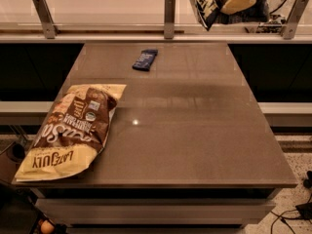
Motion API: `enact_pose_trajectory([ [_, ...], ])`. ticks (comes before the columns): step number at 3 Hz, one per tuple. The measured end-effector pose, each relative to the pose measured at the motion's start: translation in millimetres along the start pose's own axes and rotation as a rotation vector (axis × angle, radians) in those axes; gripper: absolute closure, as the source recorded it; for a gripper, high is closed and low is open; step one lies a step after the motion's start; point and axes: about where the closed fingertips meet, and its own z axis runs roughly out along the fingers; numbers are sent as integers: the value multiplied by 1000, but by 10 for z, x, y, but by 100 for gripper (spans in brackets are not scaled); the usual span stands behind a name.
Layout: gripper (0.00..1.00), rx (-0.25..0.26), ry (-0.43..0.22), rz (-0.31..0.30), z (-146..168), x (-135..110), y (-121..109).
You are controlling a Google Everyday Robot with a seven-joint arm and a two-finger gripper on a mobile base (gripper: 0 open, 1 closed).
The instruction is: Move blue chip bag near rxbar blueberry
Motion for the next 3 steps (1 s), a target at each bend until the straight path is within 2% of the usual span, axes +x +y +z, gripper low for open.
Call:
enact_pose_trajectory([
  [1, 100, 36, -62, 6, 407, -49, -207],
  [3, 100, 43, -150, 87, 1178, 253, -351],
])
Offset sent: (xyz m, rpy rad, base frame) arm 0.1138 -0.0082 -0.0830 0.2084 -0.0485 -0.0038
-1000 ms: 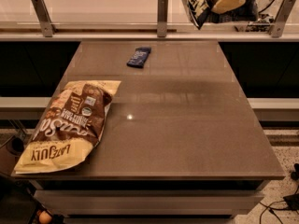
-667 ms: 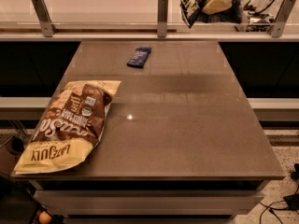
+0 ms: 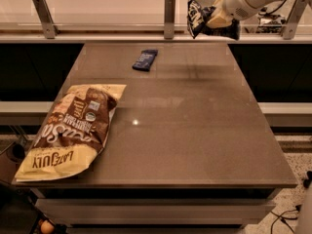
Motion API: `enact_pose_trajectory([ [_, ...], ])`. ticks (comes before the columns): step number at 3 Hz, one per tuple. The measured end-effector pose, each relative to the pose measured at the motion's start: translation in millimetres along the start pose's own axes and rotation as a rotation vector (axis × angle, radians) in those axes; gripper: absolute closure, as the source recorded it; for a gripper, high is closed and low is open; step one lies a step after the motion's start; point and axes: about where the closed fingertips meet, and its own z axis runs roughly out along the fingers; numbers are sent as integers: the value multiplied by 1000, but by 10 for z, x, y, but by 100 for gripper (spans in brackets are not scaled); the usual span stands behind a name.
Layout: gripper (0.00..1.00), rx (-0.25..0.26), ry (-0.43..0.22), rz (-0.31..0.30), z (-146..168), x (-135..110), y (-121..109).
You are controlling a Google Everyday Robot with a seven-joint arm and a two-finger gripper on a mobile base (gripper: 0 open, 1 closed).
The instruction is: Move blue chip bag near rxbar blueberry
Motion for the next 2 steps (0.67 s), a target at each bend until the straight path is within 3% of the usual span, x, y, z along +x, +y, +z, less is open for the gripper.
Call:
enact_pose_trajectory([
  [1, 100, 23, 2, 38, 327, 179, -114],
  [2, 100, 31, 8, 40, 574, 147, -149],
])
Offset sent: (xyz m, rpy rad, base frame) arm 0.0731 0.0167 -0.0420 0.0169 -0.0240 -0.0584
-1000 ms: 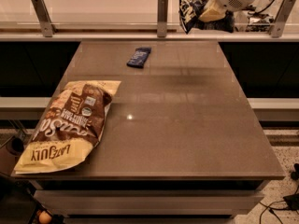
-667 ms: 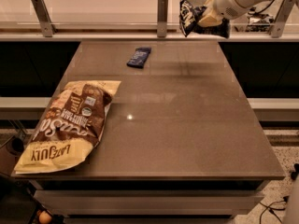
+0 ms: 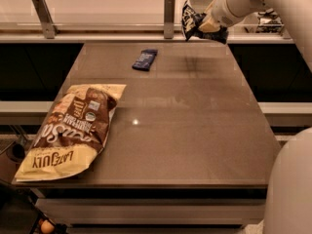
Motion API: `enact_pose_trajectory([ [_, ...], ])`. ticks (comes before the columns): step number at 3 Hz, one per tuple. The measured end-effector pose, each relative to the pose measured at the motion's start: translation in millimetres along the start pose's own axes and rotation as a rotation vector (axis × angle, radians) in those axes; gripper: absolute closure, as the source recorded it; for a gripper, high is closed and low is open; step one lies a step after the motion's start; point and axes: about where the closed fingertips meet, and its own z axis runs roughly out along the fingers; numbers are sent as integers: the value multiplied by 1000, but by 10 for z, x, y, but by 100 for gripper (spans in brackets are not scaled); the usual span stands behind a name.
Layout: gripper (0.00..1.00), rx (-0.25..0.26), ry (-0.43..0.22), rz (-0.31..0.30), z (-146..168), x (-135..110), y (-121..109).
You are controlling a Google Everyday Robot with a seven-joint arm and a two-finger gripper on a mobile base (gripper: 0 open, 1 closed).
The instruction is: Move blue chip bag near rxbar blueberry
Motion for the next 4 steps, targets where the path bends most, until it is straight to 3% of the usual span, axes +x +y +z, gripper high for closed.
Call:
enact_pose_trajectory([
  [2, 100, -65, 6, -24, 477, -309, 279],
  [3, 85, -71, 5, -24, 515, -320, 305],
  [4, 62, -77, 5, -25, 546, -323, 326],
])
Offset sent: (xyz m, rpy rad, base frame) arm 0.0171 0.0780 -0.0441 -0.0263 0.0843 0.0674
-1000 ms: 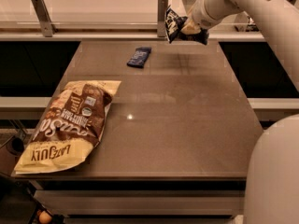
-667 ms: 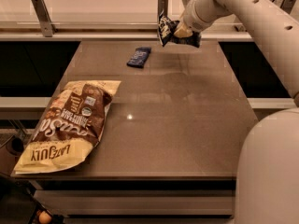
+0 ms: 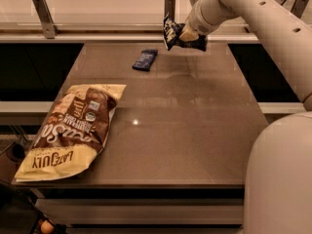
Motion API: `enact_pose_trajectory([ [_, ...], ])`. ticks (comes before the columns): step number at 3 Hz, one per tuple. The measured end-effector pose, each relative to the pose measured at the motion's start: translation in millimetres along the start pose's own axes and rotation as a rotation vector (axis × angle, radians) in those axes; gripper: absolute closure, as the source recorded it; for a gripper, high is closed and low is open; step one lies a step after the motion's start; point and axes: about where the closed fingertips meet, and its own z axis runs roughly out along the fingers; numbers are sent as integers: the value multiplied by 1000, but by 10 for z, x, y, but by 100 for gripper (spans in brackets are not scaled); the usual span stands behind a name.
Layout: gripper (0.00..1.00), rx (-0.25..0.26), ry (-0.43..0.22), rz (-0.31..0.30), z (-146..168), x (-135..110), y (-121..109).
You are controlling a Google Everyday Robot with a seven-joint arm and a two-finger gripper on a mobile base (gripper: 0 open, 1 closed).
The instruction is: Move blue chip bag near rxbar blueberry
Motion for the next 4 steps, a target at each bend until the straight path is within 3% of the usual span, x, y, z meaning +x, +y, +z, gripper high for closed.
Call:
enact_pose_trajectory([
  [2, 15, -10, 0, -1, 63, -5, 38],
  [3, 0, -15, 0, -1, 96, -9, 58],
  [4, 0, -16, 0, -1, 98, -9, 59],
])
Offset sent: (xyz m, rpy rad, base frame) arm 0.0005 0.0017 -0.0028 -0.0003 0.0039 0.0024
